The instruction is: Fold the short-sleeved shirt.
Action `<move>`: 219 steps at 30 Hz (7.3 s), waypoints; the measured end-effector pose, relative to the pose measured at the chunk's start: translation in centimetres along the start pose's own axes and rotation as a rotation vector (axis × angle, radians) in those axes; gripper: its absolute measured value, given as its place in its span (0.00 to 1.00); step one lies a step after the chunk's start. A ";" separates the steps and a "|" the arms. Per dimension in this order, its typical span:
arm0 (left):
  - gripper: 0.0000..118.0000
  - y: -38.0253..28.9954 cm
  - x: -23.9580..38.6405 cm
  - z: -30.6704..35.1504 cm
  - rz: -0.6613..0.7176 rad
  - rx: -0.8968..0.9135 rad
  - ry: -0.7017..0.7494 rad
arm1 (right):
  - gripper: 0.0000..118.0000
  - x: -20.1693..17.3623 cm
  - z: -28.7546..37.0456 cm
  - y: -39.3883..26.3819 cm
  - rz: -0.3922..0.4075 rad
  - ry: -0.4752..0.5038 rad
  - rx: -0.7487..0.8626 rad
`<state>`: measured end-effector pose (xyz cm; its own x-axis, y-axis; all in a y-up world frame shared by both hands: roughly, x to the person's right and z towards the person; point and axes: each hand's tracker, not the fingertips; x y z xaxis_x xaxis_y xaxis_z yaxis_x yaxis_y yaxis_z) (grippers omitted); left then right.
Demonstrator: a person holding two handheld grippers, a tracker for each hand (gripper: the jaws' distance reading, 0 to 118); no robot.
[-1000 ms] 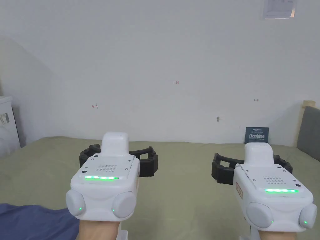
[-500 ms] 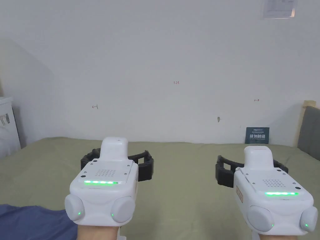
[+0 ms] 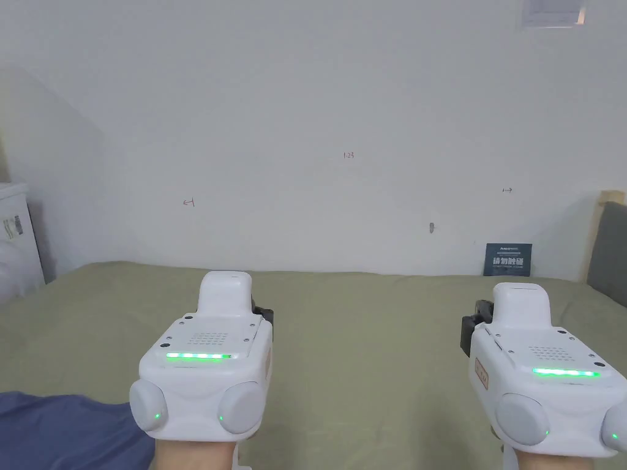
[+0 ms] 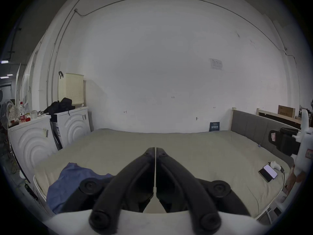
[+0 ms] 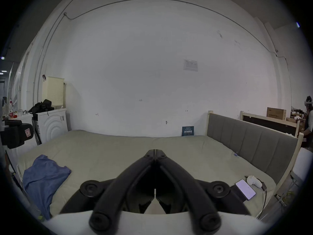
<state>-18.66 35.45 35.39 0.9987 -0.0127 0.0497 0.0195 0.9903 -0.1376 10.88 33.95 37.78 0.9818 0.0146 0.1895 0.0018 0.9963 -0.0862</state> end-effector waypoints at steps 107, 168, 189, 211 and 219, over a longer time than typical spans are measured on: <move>0.09 -21.6 27.9 -27.9 -0.098 -0.952 -0.586 | 0.00 8.4 -2.3 -15.5 0.009 -0.017 -0.435; 0.31 -23.7 -13.9 -10.9 -0.030 -0.954 -0.024 | 0.00 3.5 -4.2 -15.7 0.037 0.060 -0.473; 0.02 -22.7 -13.1 -11.0 0.019 -0.976 -0.023 | 0.89 11.6 -29.8 -21.6 0.099 0.025 -0.929; 0.02 -0.5 -19.6 -6.4 0.052 -0.530 0.129 | 0.02 12.6 -15.9 2.7 0.062 0.078 -0.462; 0.02 9.4 -19.5 -6.3 -0.011 -0.389 0.209 | 0.02 12.9 -12.0 11.4 0.048 0.049 -0.328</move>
<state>-37.67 44.11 26.94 0.9857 -0.0905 -0.1419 0.0070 0.8644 -0.5028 25.84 44.42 27.49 0.9902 0.0491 0.1308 0.0083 0.9141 -0.4055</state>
